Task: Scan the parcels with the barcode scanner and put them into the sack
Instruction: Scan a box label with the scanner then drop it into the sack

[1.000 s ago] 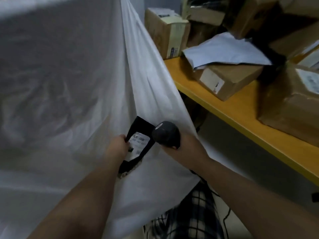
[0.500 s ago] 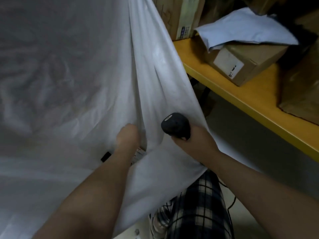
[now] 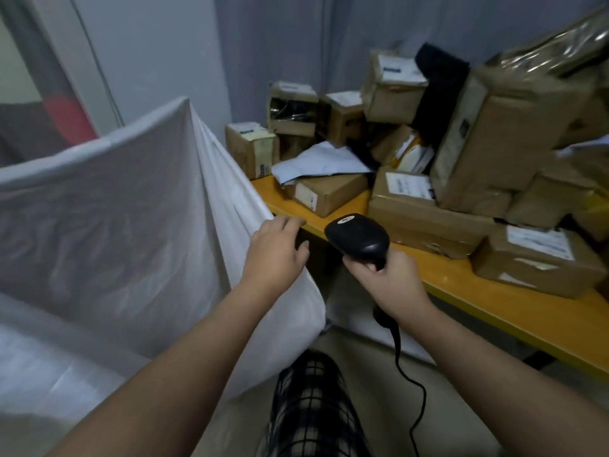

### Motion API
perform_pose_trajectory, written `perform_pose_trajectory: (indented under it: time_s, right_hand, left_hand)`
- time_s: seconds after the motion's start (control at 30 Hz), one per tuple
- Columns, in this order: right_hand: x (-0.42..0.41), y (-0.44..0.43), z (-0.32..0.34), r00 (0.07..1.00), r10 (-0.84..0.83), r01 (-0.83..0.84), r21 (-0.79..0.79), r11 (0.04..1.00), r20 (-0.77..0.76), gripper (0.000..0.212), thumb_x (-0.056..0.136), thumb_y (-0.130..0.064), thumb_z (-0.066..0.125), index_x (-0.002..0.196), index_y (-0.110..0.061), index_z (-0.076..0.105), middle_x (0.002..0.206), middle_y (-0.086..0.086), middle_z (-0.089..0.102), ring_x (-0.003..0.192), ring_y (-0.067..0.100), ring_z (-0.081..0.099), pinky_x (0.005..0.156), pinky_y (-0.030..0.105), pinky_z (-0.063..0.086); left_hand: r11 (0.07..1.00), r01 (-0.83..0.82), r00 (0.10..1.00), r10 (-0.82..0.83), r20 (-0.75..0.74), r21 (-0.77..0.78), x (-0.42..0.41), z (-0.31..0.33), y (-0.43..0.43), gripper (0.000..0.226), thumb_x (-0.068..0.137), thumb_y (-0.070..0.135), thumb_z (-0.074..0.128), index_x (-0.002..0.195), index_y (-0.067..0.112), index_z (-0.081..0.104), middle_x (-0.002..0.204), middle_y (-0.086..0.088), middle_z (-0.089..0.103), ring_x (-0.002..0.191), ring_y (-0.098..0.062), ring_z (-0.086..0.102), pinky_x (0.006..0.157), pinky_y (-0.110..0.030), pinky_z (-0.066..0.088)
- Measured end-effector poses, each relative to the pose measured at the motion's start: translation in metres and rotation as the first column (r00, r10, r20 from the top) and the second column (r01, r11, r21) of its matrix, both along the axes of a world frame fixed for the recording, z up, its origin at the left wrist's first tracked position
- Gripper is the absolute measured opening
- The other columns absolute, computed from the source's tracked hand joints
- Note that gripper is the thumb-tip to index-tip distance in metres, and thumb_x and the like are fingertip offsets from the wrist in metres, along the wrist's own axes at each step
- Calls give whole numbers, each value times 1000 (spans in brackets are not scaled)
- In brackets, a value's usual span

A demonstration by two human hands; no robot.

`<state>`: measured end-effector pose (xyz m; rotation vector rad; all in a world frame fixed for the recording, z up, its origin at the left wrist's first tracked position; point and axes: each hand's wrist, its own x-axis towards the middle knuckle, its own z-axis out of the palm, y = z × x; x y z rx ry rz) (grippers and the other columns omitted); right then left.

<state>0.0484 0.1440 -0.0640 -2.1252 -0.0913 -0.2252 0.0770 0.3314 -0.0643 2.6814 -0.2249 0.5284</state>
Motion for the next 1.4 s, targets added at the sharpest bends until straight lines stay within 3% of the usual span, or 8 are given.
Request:
perform_pose_trajectory:
  time_s: [0.13,0.43,0.63,0.87,1.03,1.2,1.33,1.4]
  right_hand:
    - [-17,-43,30,989,-104,100,42,994,108,17,81,-29,76,80,-25,60,56,-10,56,55,-8,54,50,11,37]
    - [-42,-135,89,912,-299,252,190,949,280,13,82,-26,75,85,-21,63,65,-10,60,70,4,60,62,18,40]
    - [-40,-183,105,868,-430,338,339,878,249,11,83,-27,72,89,-23,64,77,-3,66,81,16,65,77,37,53]
    - [-29,-190,104,881,-445,341,441,830,157,11,85,-26,71,93,-26,63,85,-5,68,86,7,63,77,26,49]
    - [-31,-185,96,898,-409,303,449,841,161,26,87,-24,70,111,-22,61,94,-12,65,90,-1,58,71,14,42]
    - [-34,-183,93,920,-374,285,455,844,119,34,86,-25,71,118,-20,60,102,-9,65,102,8,60,87,25,48]
    - [-43,-173,99,950,-280,170,516,840,142,33,85,-24,72,115,-26,58,104,-11,64,95,1,58,66,9,46]
    - [-46,-166,104,958,-238,117,538,835,161,38,82,-24,75,116,-26,60,108,-11,65,101,1,58,78,15,46]
  left_hand:
    - [993,113,991,-114,65,15,-4,36,-44,44,94,30,53,136,16,49,130,-4,52,120,-23,45,100,-33,34]
    - [943,311,937,-284,204,-114,10,111,-159,64,91,42,59,145,20,32,142,-4,36,129,-22,40,104,-35,38]
    - [983,169,969,-151,197,-75,31,172,-229,93,79,71,55,150,26,16,157,-12,7,141,-35,16,110,-53,30]
    - [999,38,997,-39,71,19,55,189,-259,91,77,81,45,145,22,32,152,-18,23,139,-40,19,107,-56,28]
    - [981,101,993,-89,77,-163,48,185,-243,70,82,63,57,138,24,41,142,-13,30,129,-37,29,99,-42,38]
    - [832,216,969,-117,219,-511,30,176,-201,67,77,52,71,131,24,44,140,-3,25,133,-27,25,104,-35,33]
    - [748,303,943,-147,299,-590,8,168,-168,63,77,49,73,128,30,43,128,5,24,131,-21,28,104,-28,30]
    - [716,329,937,-168,306,-615,-3,168,-157,56,78,49,72,122,34,41,127,7,25,129,-19,32,103,-28,33]
